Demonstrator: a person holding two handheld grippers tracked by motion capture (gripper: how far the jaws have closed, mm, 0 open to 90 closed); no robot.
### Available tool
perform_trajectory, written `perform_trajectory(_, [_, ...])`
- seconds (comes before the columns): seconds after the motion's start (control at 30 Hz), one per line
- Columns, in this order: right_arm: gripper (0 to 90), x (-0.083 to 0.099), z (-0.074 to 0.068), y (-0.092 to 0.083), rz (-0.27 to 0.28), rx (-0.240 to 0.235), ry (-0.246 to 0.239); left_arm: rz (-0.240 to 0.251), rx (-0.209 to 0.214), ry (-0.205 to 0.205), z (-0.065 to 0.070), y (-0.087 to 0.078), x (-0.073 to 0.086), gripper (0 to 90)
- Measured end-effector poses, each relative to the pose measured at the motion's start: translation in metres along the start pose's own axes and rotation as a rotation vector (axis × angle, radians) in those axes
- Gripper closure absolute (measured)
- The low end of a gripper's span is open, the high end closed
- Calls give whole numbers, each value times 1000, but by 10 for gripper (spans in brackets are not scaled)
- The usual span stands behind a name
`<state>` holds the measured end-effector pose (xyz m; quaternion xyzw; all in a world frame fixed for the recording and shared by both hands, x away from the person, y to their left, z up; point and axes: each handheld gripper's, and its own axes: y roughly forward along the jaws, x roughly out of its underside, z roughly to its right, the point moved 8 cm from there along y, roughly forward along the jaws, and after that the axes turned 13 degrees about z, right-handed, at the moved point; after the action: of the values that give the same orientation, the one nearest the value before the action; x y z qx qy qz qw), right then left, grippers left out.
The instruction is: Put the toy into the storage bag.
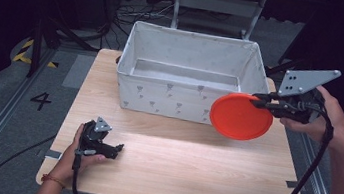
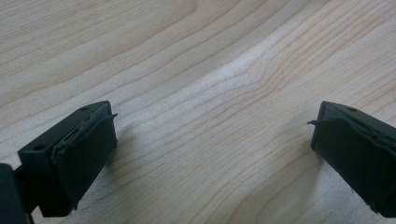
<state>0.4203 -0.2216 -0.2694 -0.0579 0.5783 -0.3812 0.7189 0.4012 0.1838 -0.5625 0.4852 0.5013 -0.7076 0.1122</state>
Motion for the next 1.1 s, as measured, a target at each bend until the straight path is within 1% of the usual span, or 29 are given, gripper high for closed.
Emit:
perform_trajectory(0.07, [820, -5, 7, 0, 4, 5, 0, 1, 0, 1, 0, 0, 0, 5])
perform_trajectory(0.1, [820, -5, 7, 0, 4, 5, 0, 0, 0, 0, 0, 0, 0, 5])
perform_trajectory(0.13, [820, -11, 13, -1, 8, 21, -2, -1, -1, 2, 0, 0, 0, 5])
perform_trajectory(0.17, [820, -11, 13, -1, 8, 21, -2, -1, 0, 0, 0, 0, 0, 5])
perform_trajectory(0.23, [820, -16, 20, -1, 7, 33, -4, -1, -1, 2, 0, 0, 0, 5])
perform_trajectory(0.27, [820, -16, 20, -1, 7, 33, -4, -1, -1, 2, 0, 0, 0, 5])
perform_trajectory(0.3, [820, -19, 24, -1, 10, 43, -4, 0, 0, 0, 0, 0, 0, 5])
perform_trajectory(0.33, [820, -26, 33, -2, 16, 61, -10, -2, 1, 0, 0, 0, 0, 5])
perform_trajectory(0.4, [820, -30, 39, -2, 21, 71, -14, -3, 2, -1, 0, -1, 1, 5])
perform_trajectory(0.43, [820, -32, 43, -2, 25, 75, -8, -4, 1, -3, 0, -1, 1, 5])
perform_trajectory(0.47, [820, -32, 43, -2, 25, 75, -8, -4, 1, -3, 0, -1, 1, 5])
perform_trajectory(0.53, [820, -35, 51, -1, 22, 91, -11, -3, 3, -3, 0, -1, 1, 5])
perform_trajectory(0.63, [820, -39, 62, 3, 21, 110, -9, -3, 1, -3, 0, -1, 1, 5])
perform_trajectory(0.7, [820, -40, 67, 6, 26, 117, -6, -3, 1, -2, 0, -1, 1, 5])
perform_trajectory(0.8, [820, -43, 76, 12, 32, 132, -19, -3, 3, -2, 0, -1, 1, 5])
perform_trajectory(0.87, [820, -43, 81, 16, 34, 128, -12, -3, 1, -3, 0, -1, 1, 5])
perform_trajectory(0.9, [820, -43, 81, 16, 34, 128, -12, -3, 1, -3, 0, -1, 1, 5])
perform_trajectory(1.1, [819, -42, 100, 31, 16, 142, -1, -3, 3, -7, 1, -1, 1, 5])
